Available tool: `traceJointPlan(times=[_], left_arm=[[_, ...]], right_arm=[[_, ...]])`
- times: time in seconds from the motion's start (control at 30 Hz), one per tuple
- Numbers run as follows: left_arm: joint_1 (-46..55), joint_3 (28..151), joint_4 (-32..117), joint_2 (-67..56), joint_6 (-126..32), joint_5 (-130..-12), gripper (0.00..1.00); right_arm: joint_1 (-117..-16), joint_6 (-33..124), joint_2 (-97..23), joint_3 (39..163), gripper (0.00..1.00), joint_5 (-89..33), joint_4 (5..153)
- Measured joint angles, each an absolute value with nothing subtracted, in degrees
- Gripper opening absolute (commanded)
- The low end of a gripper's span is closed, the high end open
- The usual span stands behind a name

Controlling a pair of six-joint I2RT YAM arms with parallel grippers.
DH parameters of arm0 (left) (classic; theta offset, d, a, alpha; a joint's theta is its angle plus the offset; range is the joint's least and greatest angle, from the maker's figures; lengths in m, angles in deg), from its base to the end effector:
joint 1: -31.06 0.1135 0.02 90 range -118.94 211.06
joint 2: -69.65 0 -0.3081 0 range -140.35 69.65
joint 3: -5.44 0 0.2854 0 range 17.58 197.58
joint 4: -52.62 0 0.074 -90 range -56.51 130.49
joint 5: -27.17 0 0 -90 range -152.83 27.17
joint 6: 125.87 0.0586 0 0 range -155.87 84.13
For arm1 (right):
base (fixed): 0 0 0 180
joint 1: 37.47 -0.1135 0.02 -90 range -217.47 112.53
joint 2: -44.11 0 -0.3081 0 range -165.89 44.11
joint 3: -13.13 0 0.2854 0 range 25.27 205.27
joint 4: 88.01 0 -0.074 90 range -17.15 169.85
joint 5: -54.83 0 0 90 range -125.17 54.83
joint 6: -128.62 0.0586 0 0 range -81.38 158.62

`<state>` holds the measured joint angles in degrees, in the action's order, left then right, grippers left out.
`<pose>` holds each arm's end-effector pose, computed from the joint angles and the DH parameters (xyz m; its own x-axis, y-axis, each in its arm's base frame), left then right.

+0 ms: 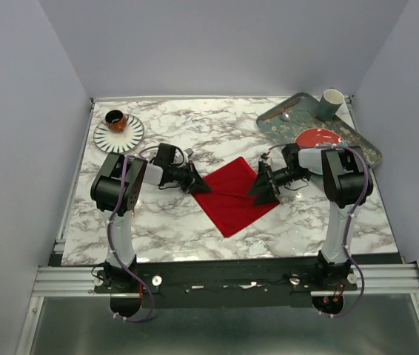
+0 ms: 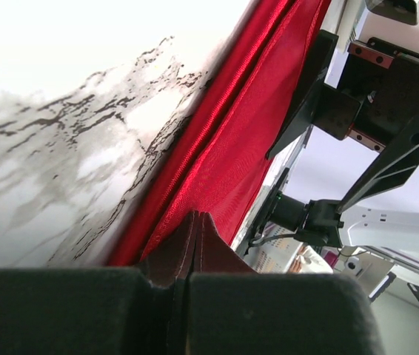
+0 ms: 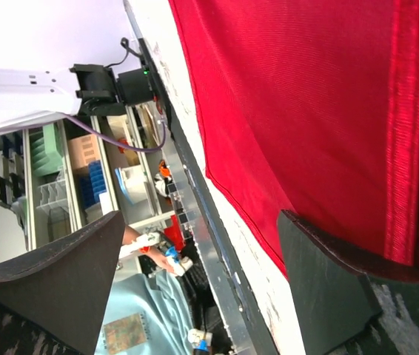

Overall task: Fold the napkin into a case and place the utensils inside
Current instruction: Smooth out the upper triangle-folded napkin at the center of the board, then pick up the upper triangle-folded napkin from the center of the board.

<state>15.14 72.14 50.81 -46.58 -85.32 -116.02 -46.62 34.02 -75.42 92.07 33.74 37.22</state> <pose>0.3810 -0.1575 0.0876 -0.9785 -0.1943 0.0689 -0.1510 0.4481 -0.8811 0.3662 0.1144 0.1012 -0.9821 -0.1874 0.0186 -0.0501 0.3552 0.9334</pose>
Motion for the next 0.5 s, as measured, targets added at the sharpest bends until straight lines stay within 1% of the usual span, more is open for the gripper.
traceJointPlan(times=[0.03,0.07,0.13,0.17,0.23,0.27,0.3,0.33,0.37,0.43,0.5], left_arm=[[15.1,72.1,50.8,-46.6,-85.3,-116.0,0.03],[15.1,72.1,50.9,-46.6,-85.3,-116.1,0.09],[15.1,72.1,51.0,-46.6,-85.2,-116.3,0.17],[15.1,71.9,51.7,-46.4,-85.1,-116.5,0.25],[15.0,71.1,52.6,-45.7,-84.7,-116.5,0.33],[14.8,70.4,53.1,-44.7,-84.3,-116.5,0.40],[14.7,69.3,53.7,-42.8,-83.9,-116.7,0.43],[14.7,68.8,54.0,-41.7,-83.8,-116.9,0.47],[14.6,68.0,54.5,-38.9,-83.6,-117.6,0.53],[14.5,67.8,54.9,-34.4,-82.5,-118.1,0.57],[14.5,68.4,52.7,-28.4,-78.8,-118.4,0.65]], right_arm=[[-46.5,33.9,-75.4,92.1,0.89,33.7,36.9],[-46.5,33.8,-75.4,92.3,0.87,33.6,36.5],[-46.6,33.7,-75.3,92.6,0.83,33.2,36.0],[-46.8,33.6,-75.1,92.7,0.82,33.0,35.6],[-47.5,33.4,-73.9,93.5,0.78,32.1,34.5],[-47.7,33.4,-73.2,94.1,0.77,31.7,34.0],[-48.0,33.6,-71.6,95.3,0.76,31.2,33.4],[-48.0,33.7,-70.3,96.7,0.76,30.8,33.0],[-48.1,33.8,-69.1,98.2,0.76,30.5,32.9],[-48.4,33.8,-66.3,100.9,0.80,29.7,32.6],[-48.5,32.9,-63.3,103.3,0.86,27.8,31.3]])
